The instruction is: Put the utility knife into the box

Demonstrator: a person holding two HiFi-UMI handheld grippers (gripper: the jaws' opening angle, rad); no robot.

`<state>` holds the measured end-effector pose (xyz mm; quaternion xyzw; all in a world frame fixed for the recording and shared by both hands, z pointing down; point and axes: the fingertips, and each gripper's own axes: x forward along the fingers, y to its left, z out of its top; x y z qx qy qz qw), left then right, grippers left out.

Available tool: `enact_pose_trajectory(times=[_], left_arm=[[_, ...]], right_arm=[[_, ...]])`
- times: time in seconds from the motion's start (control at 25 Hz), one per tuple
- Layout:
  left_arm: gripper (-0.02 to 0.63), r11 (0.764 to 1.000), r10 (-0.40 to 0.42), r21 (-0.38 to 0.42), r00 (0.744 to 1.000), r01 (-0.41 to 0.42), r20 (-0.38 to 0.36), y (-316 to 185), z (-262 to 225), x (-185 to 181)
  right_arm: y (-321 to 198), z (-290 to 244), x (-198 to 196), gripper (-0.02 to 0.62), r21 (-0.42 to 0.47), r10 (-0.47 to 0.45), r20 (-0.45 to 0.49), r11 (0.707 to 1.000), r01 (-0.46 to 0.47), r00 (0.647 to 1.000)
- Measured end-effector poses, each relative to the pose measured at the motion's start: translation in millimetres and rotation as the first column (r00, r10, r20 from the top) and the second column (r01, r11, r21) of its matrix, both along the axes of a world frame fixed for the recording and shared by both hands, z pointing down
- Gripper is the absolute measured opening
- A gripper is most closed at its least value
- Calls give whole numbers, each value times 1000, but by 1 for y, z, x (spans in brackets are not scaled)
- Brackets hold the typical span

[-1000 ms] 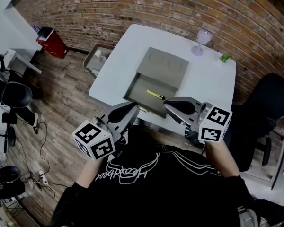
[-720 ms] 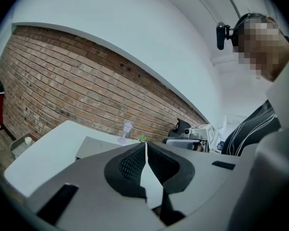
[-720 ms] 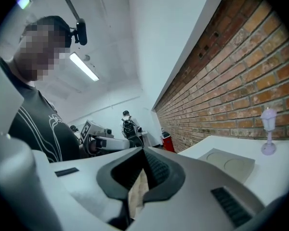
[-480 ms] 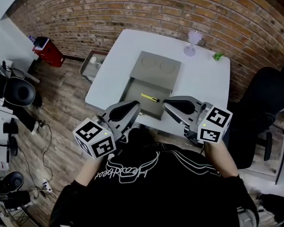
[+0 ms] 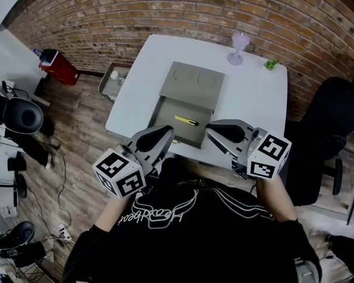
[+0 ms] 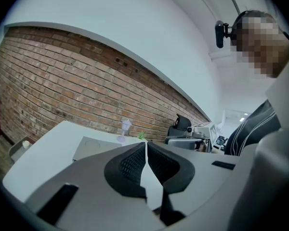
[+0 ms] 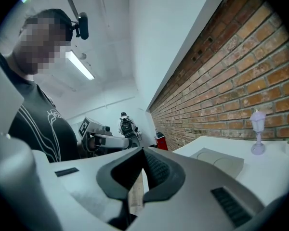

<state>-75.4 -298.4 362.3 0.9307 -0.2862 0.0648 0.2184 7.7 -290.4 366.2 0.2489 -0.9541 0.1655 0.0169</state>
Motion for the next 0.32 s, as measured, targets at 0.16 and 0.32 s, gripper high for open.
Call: enact_pose_trajectory(times=[0.16, 0.32], left_arm=[[37, 1000, 5, -9, 1000, -5, 11, -1, 3, -1], [37, 1000, 4, -10, 1000, -3, 20, -4, 2, -3]], right_arm=[[-2, 1, -4, 0, -1, -2, -3, 1000, 2, 1000], [-6, -2, -6, 0, 1, -4, 4, 1000, 4, 1000]])
